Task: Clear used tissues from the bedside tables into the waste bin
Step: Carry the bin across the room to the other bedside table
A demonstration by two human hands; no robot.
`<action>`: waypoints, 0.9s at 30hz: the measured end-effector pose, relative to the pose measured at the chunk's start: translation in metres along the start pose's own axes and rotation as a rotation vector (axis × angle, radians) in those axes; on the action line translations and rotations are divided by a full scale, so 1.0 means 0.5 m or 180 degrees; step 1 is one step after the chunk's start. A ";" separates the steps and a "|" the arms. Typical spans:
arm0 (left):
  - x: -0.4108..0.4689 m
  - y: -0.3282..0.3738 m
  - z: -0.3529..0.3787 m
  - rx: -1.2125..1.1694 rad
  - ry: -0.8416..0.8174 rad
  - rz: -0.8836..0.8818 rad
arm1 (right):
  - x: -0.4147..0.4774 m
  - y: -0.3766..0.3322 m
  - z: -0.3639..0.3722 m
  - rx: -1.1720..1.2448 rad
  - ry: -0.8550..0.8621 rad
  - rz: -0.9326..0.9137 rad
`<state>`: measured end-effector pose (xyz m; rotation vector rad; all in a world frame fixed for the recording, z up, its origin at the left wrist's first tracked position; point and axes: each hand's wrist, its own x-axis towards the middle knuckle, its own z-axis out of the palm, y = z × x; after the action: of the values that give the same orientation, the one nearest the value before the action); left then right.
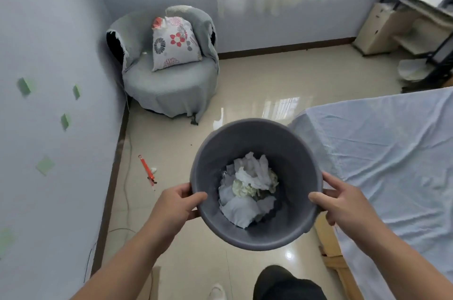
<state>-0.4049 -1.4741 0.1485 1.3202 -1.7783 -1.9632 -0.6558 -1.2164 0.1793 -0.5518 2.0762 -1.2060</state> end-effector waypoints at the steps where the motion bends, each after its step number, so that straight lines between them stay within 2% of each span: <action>1: 0.043 0.035 0.001 0.0028 -0.0093 0.0073 | 0.028 -0.012 -0.007 0.0042 0.0103 -0.0009; 7: 0.291 0.143 0.039 0.0184 -0.0188 0.0015 | 0.243 -0.039 -0.027 0.0200 0.0391 0.0185; 13: 0.527 0.266 0.053 0.0176 0.0035 -0.0200 | 0.542 -0.100 -0.062 0.0143 0.0034 0.0359; 19: 0.719 0.424 0.019 -0.0176 0.0147 -0.0005 | 0.833 -0.269 -0.115 -0.0168 -0.0128 0.0063; 24: 0.918 0.492 -0.033 -0.0303 0.0313 0.0000 | 1.043 -0.351 -0.066 -0.0212 -0.0208 0.0002; 27: 1.065 0.524 -0.060 -0.0248 0.0194 -0.0102 | 1.154 -0.367 -0.033 -0.0162 -0.0108 0.0158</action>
<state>-0.8054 -1.9123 0.1254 1.3760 -1.6461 -1.9656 -1.0602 -1.6666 0.1531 -0.5372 2.0847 -1.1109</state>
